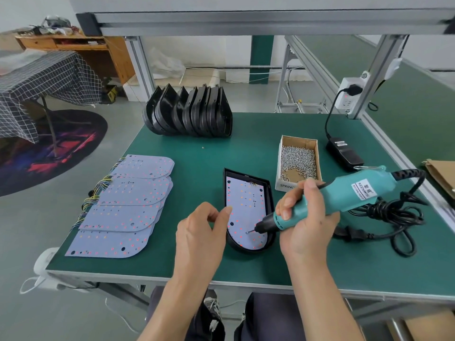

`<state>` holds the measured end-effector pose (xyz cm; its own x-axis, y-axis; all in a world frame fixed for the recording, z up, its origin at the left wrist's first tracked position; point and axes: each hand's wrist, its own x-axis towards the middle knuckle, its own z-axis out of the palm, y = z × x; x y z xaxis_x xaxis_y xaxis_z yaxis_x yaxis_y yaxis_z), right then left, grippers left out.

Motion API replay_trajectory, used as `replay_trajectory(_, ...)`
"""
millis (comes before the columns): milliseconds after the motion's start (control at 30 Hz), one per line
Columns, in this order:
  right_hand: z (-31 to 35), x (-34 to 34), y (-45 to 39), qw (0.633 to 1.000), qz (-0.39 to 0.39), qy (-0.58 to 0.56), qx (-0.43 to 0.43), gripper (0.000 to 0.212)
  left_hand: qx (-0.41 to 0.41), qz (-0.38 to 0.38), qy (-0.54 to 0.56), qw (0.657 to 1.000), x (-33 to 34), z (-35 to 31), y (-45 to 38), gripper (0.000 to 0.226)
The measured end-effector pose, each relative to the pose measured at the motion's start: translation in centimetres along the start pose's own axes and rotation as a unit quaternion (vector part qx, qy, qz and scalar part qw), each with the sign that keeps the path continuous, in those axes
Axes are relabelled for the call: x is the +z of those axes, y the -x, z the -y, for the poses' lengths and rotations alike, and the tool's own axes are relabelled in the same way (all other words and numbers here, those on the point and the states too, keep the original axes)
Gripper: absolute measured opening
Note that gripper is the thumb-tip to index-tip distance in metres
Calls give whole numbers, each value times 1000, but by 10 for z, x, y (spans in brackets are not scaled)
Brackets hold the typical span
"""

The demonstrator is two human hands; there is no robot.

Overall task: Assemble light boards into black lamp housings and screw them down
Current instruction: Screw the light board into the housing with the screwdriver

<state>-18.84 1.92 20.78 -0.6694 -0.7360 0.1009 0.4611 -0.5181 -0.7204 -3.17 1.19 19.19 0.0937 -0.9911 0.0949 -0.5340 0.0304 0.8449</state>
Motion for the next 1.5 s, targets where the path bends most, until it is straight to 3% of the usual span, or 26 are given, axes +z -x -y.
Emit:
replay_trajectory(100,-2,0,-1,1000,6,8,0,38,3,-7,8,1000,1,0,1,44)
replay_trajectory(300,-3,1,-1,999,27,26,-14,20,13,-13,6,1000,2,2,1,44)
replay_trajectory(600,-2,9,0,998,36,54,-23,14,20,-6,16,1000,2,3,2,43)
replay_trajectory(1500,-4,14,-1,994,48,87,-37,15,19,-10,16,1000,4,9,1,43)
